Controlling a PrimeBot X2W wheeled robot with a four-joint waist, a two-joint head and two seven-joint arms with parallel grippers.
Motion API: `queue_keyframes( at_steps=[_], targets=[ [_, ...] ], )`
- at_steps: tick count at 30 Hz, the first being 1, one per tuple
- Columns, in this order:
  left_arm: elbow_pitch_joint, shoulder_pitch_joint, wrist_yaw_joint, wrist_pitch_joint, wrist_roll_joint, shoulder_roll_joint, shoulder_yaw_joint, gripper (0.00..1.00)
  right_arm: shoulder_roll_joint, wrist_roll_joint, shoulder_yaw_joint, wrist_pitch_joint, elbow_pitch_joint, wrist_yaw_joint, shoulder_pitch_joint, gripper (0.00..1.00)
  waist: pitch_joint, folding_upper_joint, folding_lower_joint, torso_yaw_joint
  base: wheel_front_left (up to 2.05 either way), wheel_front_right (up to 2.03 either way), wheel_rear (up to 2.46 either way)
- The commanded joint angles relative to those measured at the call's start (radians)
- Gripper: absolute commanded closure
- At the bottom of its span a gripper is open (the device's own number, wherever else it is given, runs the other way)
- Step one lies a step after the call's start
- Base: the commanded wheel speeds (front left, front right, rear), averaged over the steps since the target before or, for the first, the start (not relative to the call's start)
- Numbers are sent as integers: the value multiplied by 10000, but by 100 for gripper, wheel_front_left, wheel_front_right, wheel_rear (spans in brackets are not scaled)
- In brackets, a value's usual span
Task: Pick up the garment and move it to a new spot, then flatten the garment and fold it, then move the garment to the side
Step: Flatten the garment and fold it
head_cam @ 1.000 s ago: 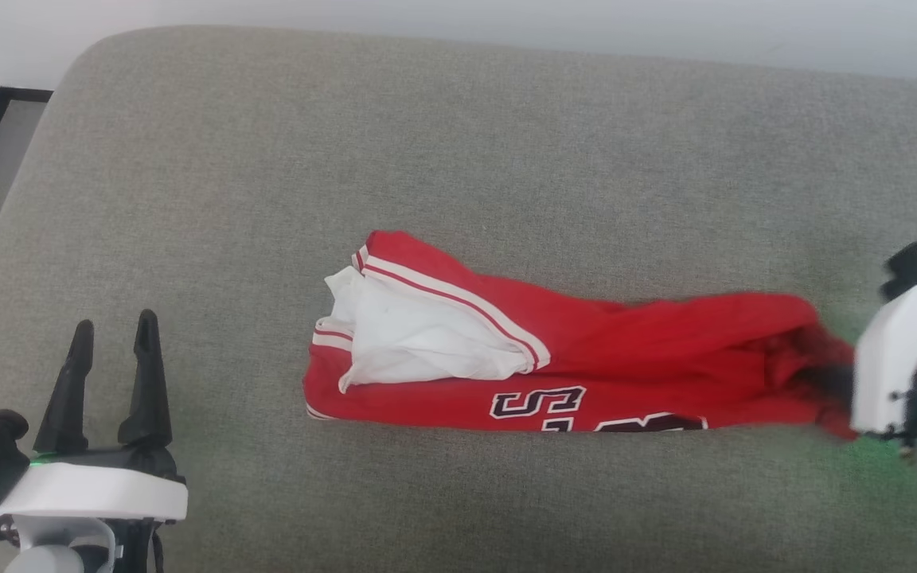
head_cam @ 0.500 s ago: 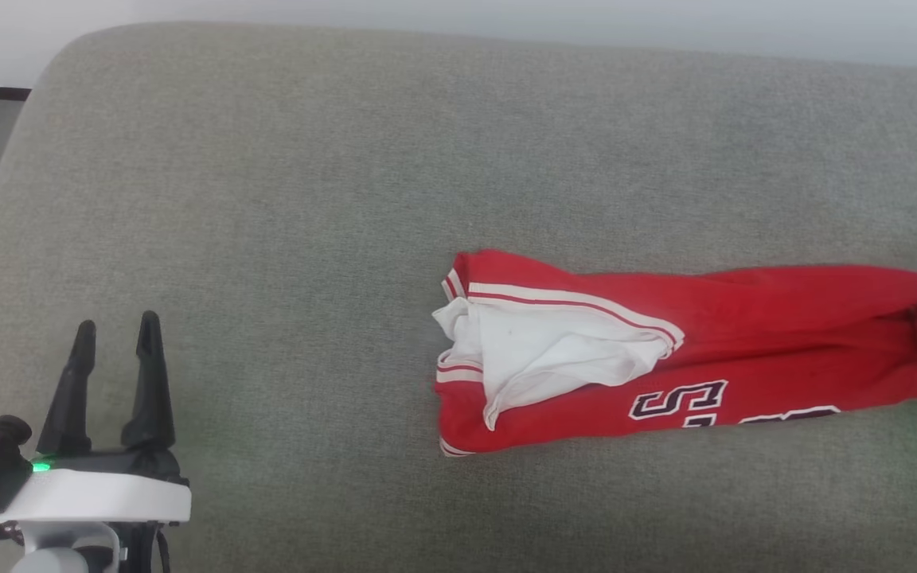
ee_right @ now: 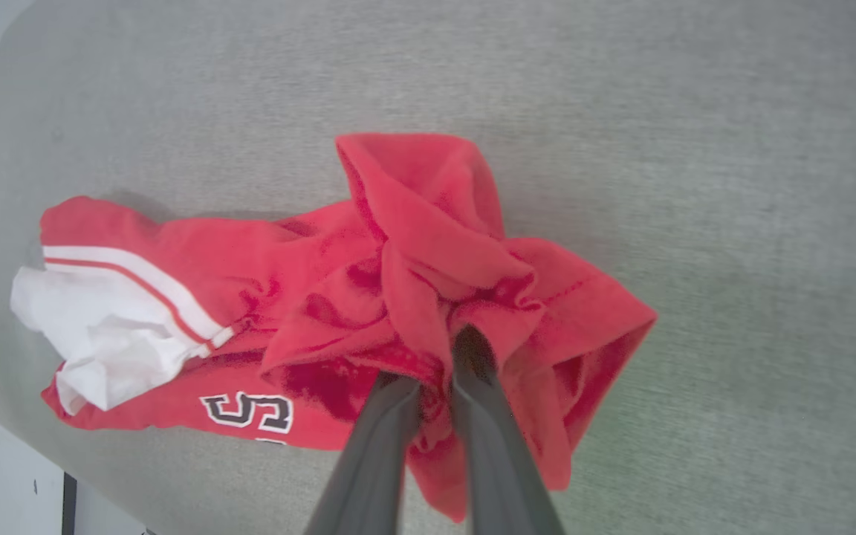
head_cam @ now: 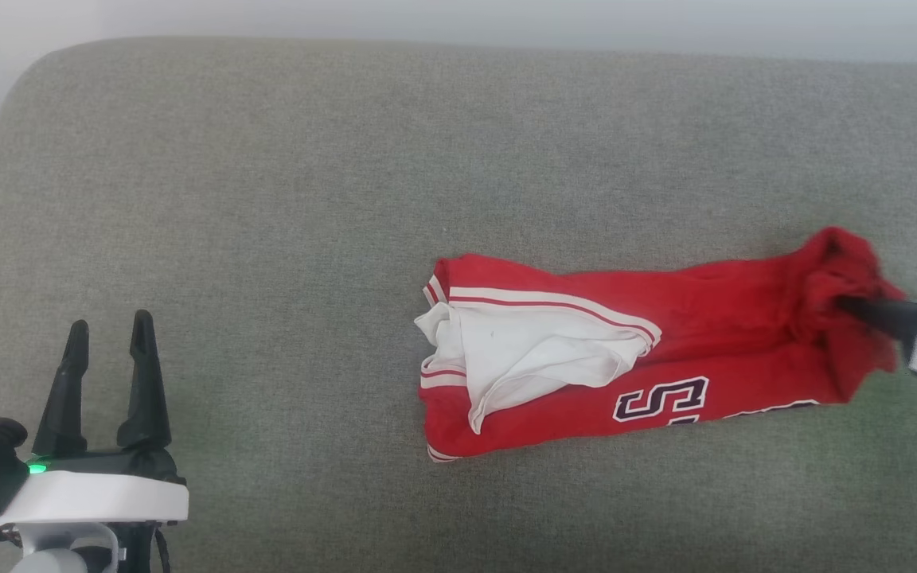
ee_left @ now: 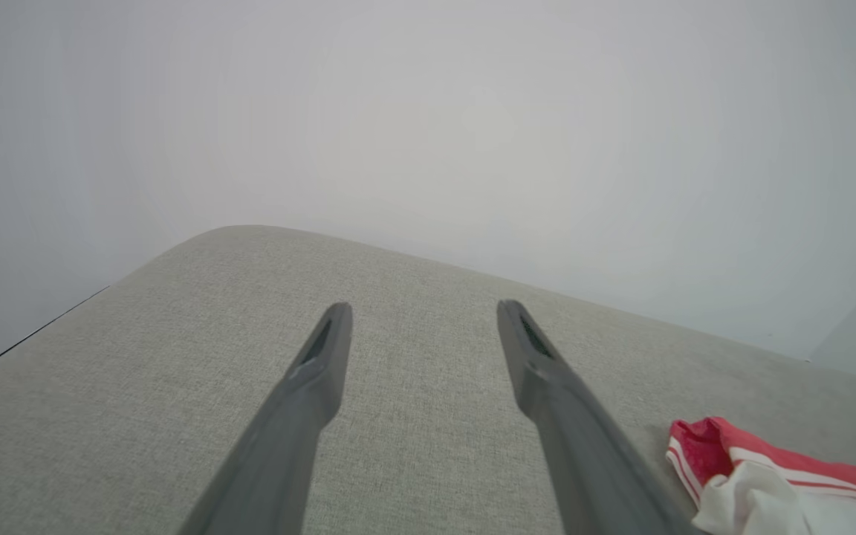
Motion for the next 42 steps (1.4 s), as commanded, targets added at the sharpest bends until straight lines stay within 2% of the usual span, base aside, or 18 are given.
queue_keyframes(
  at_steps=[1, 5, 12, 21, 29, 31, 32, 33, 42],
  targets=[
    [-2, -75, -44, -43, 103, -53, 29, 0, 108, 125, 118, 87, -239, -5, 112, 100, -19, -1, 0, -9, 0, 0, 0],
    [52, -179, -129, -43, 184, -138, -54, 0, 450, 429, 922, 448, -1429, -5, 322, 100, -89, -1, 0, 102, 0, 0, 0],
    [250, -277, -217, -43, 192, -230, -279, 0, 1157, 592, 2325, 612, -2136, -5, 229, 100, -292, -1, 0, 600, 0, 0, 0],
    [533, -446, -281, -43, 143, -387, -608, 0, 1891, 313, 3749, 224, -1611, -5, -198, 100, -492, -1, 0, 1415, 0, 0, 0],
    [661, -438, -319, -43, 65, -458, -670, 0, 2053, 147, 4414, -377, -615, -5, -624, 100, -585, -1, 0, 1775, 0, 0, 0],
    [685, -428, -327, -43, 75, -469, -676, 0, 2002, 79, 4534, -574, -366, -5, -791, 60, -599, -1, 0, 1811, 0, 0, 0],
    [690, -429, -330, -43, 69, -470, -659, 0, 2025, 157, 4579, -657, -263, -5, -824, 18, -602, -1, 0, 1812, 0, 0, 0],
    [702, -433, -325, -44, 60, -467, -634, 0, 2040, 225, 4606, -727, -174, -5, -868, 0, -599, -1, 0, 1805, 0, 0, 0],
    [583, -517, -340, -44, -57, -451, -184, 0, 1667, 521, 4823, -1304, -347, -5, -1318, 0, -574, -1, 0, 1296, 0, 0, 0]
  ],
)
